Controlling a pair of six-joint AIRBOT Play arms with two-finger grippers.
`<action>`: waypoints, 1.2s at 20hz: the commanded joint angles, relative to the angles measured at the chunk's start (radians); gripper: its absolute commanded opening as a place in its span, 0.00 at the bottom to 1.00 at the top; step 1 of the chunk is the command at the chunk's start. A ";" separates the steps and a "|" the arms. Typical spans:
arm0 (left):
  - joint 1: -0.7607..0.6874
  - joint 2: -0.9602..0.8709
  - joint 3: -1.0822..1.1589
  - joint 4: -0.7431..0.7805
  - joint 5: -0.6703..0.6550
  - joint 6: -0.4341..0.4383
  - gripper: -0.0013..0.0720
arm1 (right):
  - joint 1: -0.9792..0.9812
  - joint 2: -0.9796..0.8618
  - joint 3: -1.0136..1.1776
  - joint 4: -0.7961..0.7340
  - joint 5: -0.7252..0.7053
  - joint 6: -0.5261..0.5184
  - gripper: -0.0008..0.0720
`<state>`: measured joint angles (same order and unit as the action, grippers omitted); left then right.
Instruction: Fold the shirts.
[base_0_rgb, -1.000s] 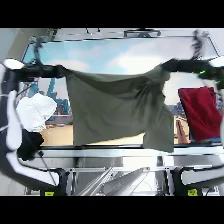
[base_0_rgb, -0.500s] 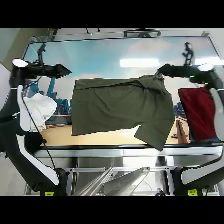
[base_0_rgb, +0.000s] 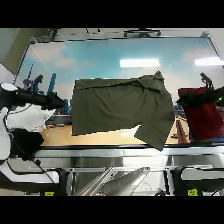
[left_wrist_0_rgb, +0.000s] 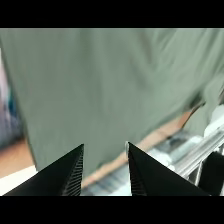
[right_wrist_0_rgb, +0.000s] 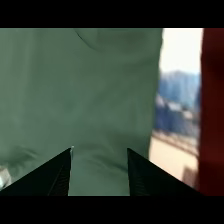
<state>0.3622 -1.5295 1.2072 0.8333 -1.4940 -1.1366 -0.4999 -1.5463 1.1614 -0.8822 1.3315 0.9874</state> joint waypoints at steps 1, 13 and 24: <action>0.034 0.167 -0.307 0.059 0.136 0.006 0.41 | -0.053 -0.008 -0.104 -0.127 0.012 0.006 0.54; 0.060 0.275 -0.554 0.056 0.311 0.007 0.41 | 0.047 -0.116 -0.112 -0.027 -0.061 -0.032 0.54; 0.052 0.131 -0.554 0.004 0.301 0.079 0.41 | 0.105 -0.116 -0.112 0.023 -0.031 -0.048 0.54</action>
<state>0.4194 -1.3453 0.6537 0.8814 -1.1732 -1.1011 -0.3988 -1.6623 1.0492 -0.8665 1.2758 0.9413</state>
